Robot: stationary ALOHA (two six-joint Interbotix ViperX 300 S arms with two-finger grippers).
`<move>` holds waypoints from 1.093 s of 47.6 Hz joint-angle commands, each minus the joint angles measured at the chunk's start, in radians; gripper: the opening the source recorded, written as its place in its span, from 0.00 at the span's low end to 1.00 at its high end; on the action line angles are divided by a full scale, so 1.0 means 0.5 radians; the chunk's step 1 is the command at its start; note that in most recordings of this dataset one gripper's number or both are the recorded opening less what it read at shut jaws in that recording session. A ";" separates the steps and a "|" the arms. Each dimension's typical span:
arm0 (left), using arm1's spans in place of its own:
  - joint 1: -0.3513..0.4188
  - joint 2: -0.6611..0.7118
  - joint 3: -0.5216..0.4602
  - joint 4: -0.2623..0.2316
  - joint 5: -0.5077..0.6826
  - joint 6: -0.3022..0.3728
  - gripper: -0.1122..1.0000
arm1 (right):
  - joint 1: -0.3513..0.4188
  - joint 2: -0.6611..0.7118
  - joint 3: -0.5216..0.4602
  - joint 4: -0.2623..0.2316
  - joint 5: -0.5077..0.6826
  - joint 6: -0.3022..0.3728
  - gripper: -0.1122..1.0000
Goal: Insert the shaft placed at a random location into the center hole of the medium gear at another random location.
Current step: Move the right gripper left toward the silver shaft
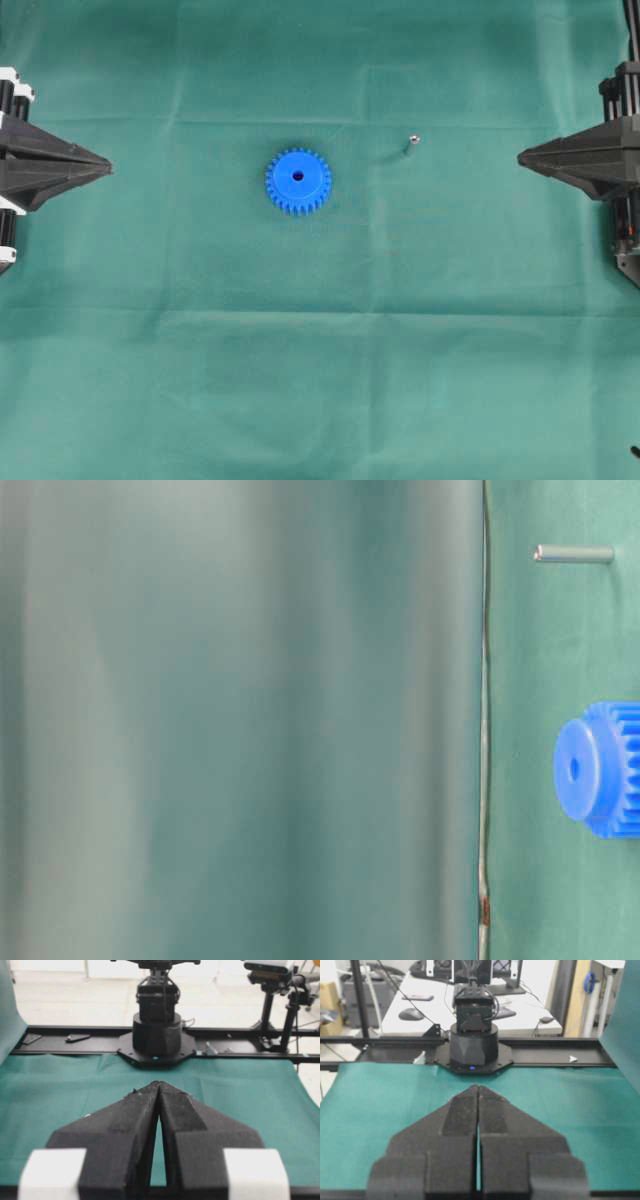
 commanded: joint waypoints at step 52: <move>-0.012 0.006 -0.055 0.028 0.049 0.009 0.10 | -0.503 1.230 -0.114 0.018 -0.199 -0.006 0.90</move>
